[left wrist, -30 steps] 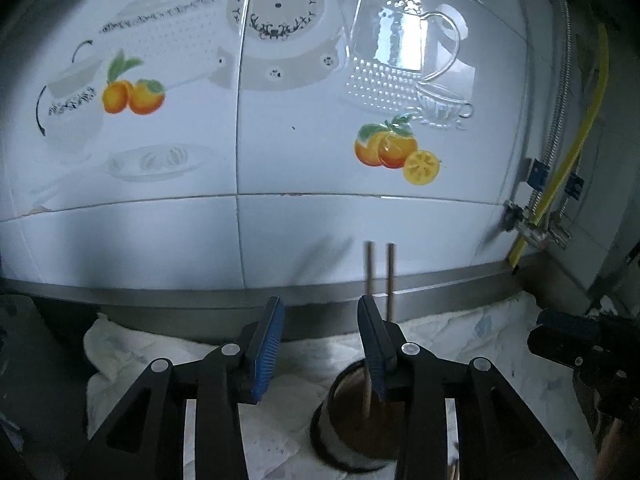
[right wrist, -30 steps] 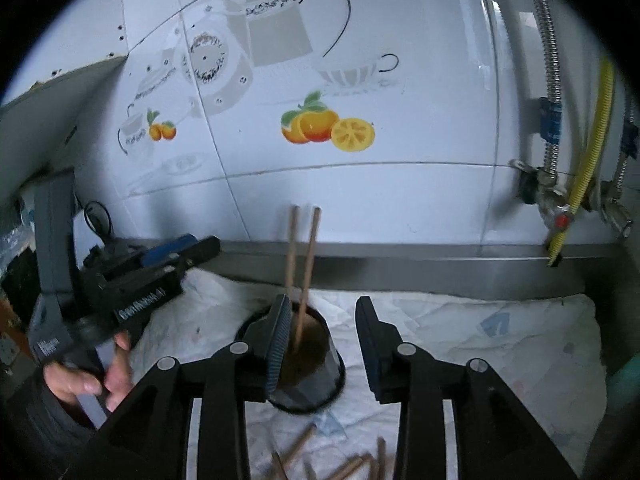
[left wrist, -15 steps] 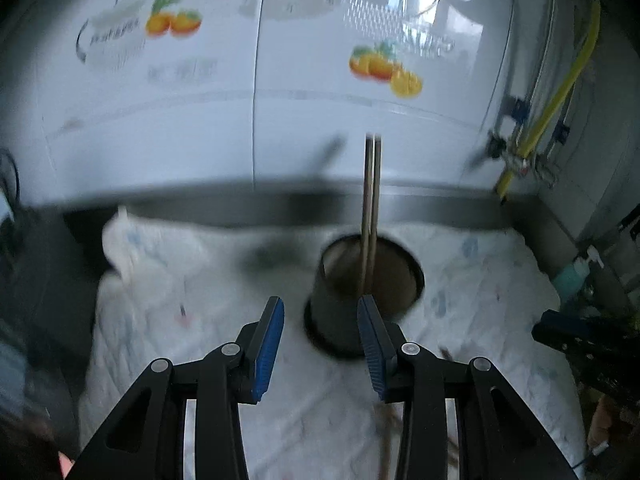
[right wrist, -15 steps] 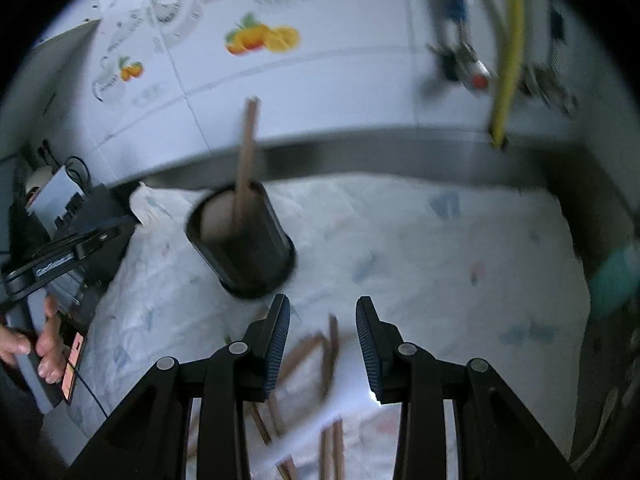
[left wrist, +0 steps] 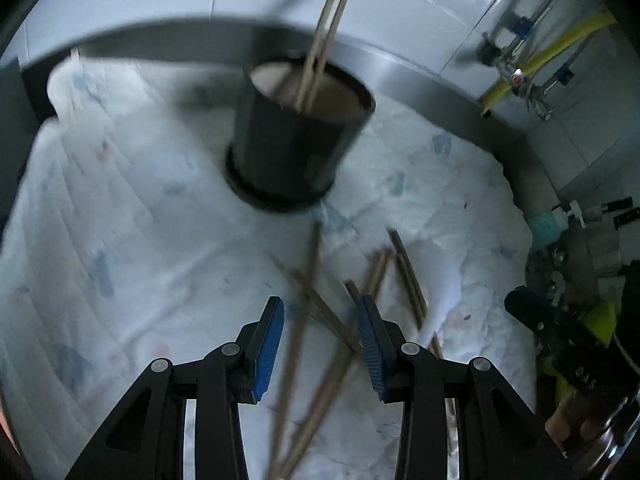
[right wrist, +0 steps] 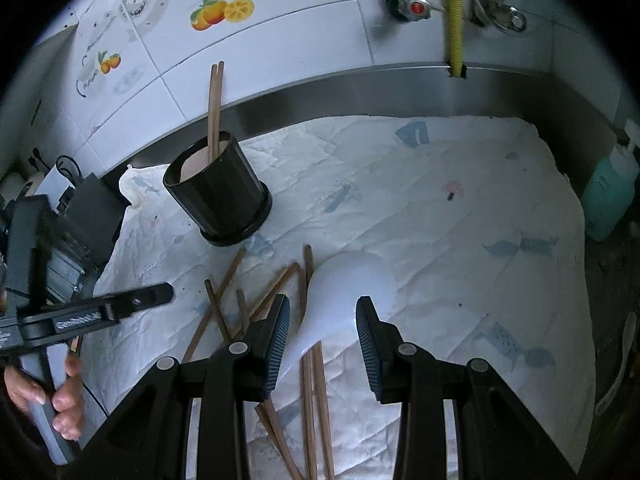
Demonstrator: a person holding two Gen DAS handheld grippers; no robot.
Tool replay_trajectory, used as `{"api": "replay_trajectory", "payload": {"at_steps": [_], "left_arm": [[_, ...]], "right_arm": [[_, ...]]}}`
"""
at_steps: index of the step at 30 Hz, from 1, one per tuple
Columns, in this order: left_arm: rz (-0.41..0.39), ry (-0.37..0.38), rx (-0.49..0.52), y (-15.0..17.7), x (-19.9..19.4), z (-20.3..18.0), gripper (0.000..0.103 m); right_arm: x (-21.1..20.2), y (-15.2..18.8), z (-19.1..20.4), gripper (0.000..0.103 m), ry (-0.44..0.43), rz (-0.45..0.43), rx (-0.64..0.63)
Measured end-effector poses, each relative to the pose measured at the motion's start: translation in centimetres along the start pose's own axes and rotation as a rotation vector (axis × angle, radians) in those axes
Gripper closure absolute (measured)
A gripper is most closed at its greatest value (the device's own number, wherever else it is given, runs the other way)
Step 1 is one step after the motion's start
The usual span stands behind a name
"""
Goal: Organize utensils
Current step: 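Open both grippers and move them back toward the scattered chopsticks, then position the left gripper over the crossed chopsticks and close on one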
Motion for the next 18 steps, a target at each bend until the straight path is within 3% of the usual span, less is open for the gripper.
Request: {"api": "replay_trajectory", "payload": {"at_steps": [4, 9, 18], "left_arm": [[0.076, -0.010, -0.068, 0.9, 2.1, -0.6, 0.062], [0.115, -0.044, -0.109, 1.3, 4.2, -0.8, 0.062], [0.121, -0.069, -0.141, 2.0, 5.3, -0.6, 0.062]], "right_arm": [[-0.5, 0.3, -0.5, 0.065, 0.005, -0.009, 0.016], [-0.9, 0.5, -0.9, 0.065, 0.004, -0.016, 0.030], [-1.3, 0.8, -1.0, 0.065, 0.015, -0.014, 0.004]]}}
Point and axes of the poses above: each gripper's, at about its wrist camera, not at the fingertips, and x roughly the way its jaws point, z to its left, y to its underside, the point moved 3 cm from there along x, roughly the way its jaws point, and after that the axes turned 14 degrees about -z, right-handed, at the moved point
